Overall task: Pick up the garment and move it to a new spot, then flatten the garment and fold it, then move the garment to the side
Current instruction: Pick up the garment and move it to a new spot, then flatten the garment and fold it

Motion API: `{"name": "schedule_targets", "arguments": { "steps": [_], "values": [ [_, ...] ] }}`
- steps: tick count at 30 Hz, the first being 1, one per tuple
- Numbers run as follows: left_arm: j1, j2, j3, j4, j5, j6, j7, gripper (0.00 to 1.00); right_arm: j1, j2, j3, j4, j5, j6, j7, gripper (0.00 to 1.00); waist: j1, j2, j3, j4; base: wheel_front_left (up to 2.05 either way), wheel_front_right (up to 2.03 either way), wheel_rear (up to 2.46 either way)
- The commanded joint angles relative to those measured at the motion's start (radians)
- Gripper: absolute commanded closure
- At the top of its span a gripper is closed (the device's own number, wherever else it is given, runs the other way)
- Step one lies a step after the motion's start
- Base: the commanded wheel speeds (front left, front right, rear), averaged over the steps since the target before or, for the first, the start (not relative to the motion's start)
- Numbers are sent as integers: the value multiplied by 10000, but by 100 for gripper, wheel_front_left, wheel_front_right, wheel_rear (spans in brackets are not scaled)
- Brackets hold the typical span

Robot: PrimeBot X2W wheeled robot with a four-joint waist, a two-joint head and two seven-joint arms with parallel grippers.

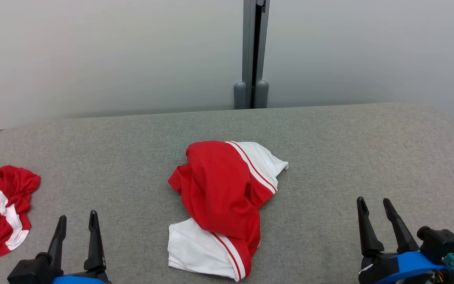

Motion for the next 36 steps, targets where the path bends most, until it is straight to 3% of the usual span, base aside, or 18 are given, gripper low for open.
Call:
{"name": "schedule_targets", "arguments": {
  "steps": [1,10,24,30,36],
  "values": [
    [86,-3,1,63,59,-41,-44,0,76,-50,0,5,-174,5,30,0,0,-2,-7,3,0,0,0],
    [-206,-191,-254,571,55,-74,-29,0,174,-51,-19,-358,-930,5,453,0,0,-2,-31,36,0,0,0],
    [-436,-91,-396,486,114,101,160,0,-118,-51,483,-544,-773,5,985,0,0,-2,127,103,0,0,0],
    [-603,-45,-443,271,177,183,177,0,-1409,-57,1111,196,-35,5,2935,0,0,-2,521,125,0,0,0],
    [-914,-109,-713,198,269,93,235,0,-3441,-54,1453,2402,1039,5,4670,0,0,-2,863,417,0,0,0]
  ]
}}
